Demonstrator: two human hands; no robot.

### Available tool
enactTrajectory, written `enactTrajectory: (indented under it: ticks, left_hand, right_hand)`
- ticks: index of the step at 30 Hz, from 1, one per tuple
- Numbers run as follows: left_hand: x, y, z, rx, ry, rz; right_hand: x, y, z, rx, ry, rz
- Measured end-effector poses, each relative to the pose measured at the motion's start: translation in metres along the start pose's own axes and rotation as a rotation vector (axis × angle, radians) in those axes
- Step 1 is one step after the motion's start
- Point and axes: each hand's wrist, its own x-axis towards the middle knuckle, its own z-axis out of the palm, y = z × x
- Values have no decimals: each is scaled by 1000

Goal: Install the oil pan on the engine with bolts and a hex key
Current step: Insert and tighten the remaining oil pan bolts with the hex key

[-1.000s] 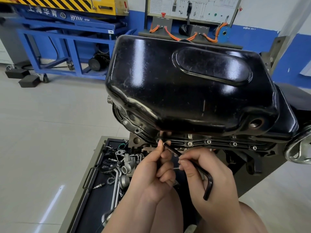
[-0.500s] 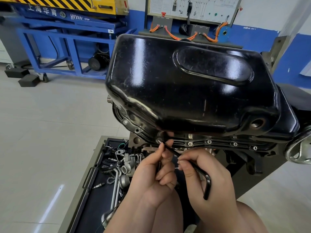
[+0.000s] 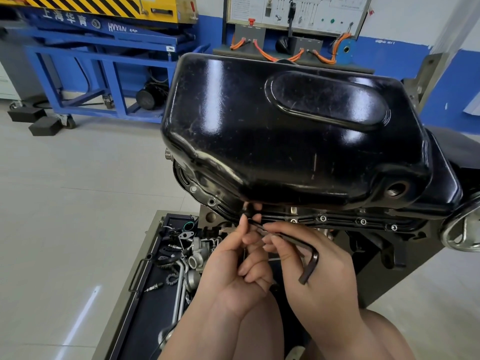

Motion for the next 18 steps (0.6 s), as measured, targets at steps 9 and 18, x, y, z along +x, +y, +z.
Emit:
enactTrajectory:
  ticks: [9, 18]
  left_hand:
    - [-3, 2, 3, 32, -72, -59]
    - [-5, 3, 2, 20, -197, -35]
  right_hand:
    - [3, 4, 9, -155, 95, -123]
    - [-1, 9, 16, -94, 129, -171]
